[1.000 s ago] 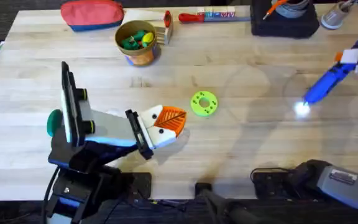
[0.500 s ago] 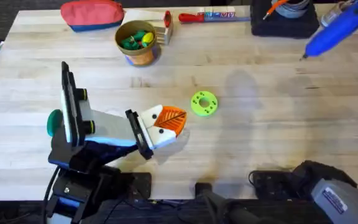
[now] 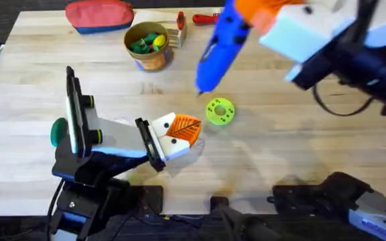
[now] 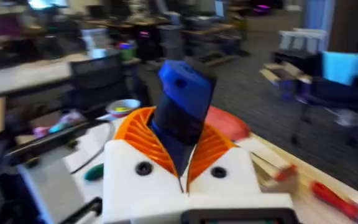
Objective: Pick up the gripper from the table and insert it into the empty holder that is missing its gripper. Then pick up a screw, insert it into the mounting hole, and use the screwdriver to tighten it. Finally, clean up the table by picking up the vegetable and placing it into the bucket.
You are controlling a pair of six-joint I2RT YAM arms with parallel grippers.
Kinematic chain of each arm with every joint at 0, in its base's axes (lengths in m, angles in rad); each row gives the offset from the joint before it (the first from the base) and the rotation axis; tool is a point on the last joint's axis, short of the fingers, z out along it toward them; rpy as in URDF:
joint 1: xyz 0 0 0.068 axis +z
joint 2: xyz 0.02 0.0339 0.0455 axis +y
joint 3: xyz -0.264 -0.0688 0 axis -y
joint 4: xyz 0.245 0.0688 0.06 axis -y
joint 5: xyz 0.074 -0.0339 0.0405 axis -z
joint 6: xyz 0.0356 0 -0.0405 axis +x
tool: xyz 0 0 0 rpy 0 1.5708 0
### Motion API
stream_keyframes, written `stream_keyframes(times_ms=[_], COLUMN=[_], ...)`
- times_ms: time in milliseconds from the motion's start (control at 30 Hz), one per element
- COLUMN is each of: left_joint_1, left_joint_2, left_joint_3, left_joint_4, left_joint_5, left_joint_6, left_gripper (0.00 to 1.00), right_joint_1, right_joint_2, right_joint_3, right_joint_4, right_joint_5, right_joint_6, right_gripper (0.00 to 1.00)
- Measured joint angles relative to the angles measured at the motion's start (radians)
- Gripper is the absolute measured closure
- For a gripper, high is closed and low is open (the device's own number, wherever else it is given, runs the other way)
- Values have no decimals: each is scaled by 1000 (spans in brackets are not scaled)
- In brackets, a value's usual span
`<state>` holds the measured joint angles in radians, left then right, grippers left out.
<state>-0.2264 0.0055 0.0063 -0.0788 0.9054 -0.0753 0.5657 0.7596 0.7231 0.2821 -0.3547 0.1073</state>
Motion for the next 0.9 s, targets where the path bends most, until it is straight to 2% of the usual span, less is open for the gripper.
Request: stream_keyframes(times_ms=[167, 333, 900], left_joint_1=[0, 0, 0], left_joint_2=[0, 0, 0], left_joint_3=[0, 0, 0], left_joint_4=[0, 0, 0], left_joint_5=[0, 0, 0], left_joint_6=[0, 0, 0], left_gripper=[988, 988, 988], right_joint_1=[155, 239, 265], right_joint_2=[74, 133, 238], right_joint_3=[0, 0, 0], right_joint_4=[63, 95, 182], right_joint_5=[-7, -6, -6], right_joint_6=[-84, -140, -156], right_gripper=[996, 996, 996])
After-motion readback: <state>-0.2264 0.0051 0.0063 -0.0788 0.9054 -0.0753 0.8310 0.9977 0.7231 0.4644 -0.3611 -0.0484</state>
